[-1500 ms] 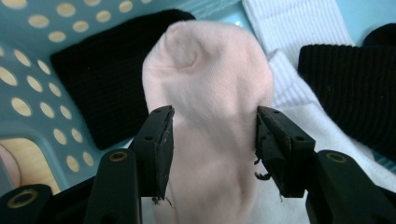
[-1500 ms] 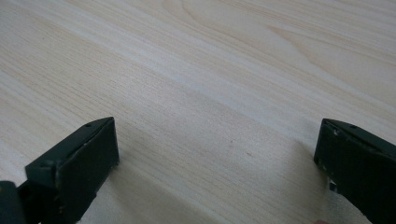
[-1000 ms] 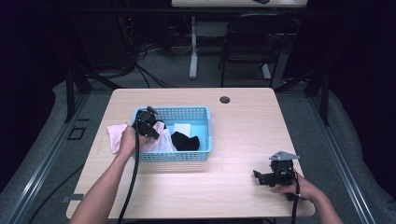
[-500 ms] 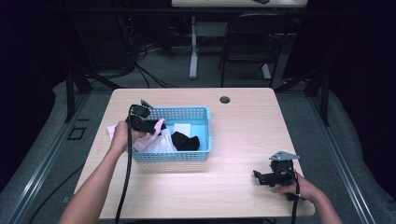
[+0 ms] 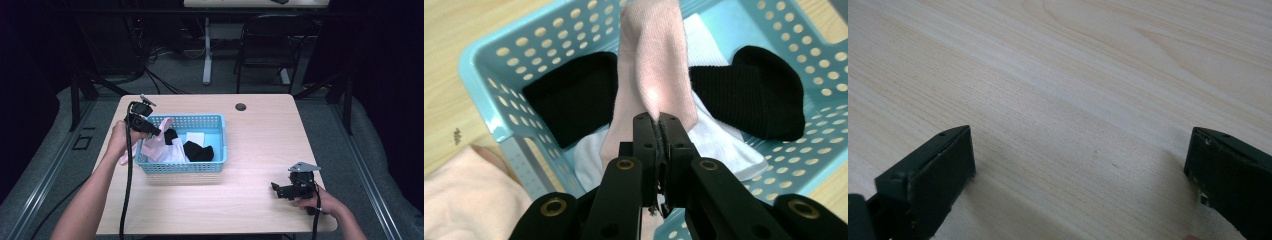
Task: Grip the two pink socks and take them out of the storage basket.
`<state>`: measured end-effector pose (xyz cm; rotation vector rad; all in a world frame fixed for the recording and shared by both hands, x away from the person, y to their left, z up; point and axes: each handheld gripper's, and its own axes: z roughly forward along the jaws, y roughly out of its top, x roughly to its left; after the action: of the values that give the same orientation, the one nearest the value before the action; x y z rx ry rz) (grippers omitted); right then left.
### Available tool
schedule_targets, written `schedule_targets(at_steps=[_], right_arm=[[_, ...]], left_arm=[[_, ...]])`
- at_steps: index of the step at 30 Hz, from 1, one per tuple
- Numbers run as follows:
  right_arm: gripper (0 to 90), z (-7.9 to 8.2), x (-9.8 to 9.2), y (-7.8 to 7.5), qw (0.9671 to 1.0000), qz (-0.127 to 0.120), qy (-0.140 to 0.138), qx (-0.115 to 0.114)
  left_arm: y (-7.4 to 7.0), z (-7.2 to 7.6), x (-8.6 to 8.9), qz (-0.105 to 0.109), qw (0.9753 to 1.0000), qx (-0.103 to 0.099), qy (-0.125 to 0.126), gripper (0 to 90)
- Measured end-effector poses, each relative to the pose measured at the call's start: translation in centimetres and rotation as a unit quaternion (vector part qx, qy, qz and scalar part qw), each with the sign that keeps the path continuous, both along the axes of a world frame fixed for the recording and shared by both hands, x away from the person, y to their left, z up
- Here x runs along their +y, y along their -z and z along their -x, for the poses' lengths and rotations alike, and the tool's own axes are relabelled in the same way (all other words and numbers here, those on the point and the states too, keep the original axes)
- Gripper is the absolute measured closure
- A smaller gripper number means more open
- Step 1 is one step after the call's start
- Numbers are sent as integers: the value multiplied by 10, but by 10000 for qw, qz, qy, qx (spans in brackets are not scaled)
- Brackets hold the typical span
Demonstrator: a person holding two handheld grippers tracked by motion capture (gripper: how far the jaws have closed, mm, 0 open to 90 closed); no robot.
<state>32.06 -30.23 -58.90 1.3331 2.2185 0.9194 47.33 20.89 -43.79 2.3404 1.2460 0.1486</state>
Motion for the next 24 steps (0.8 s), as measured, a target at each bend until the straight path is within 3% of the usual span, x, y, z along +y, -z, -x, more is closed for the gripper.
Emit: schedule_targets(at_steps=[14,24], right_arm=[[0,0,0,0,10000,1,0,-2],[0,0,0,0,10000,-1,0,-2]], left_arm=[[-38,6,9,-20,9997,-225,16,871],[-62,14,27,-79,9991,-419,-88,871]])
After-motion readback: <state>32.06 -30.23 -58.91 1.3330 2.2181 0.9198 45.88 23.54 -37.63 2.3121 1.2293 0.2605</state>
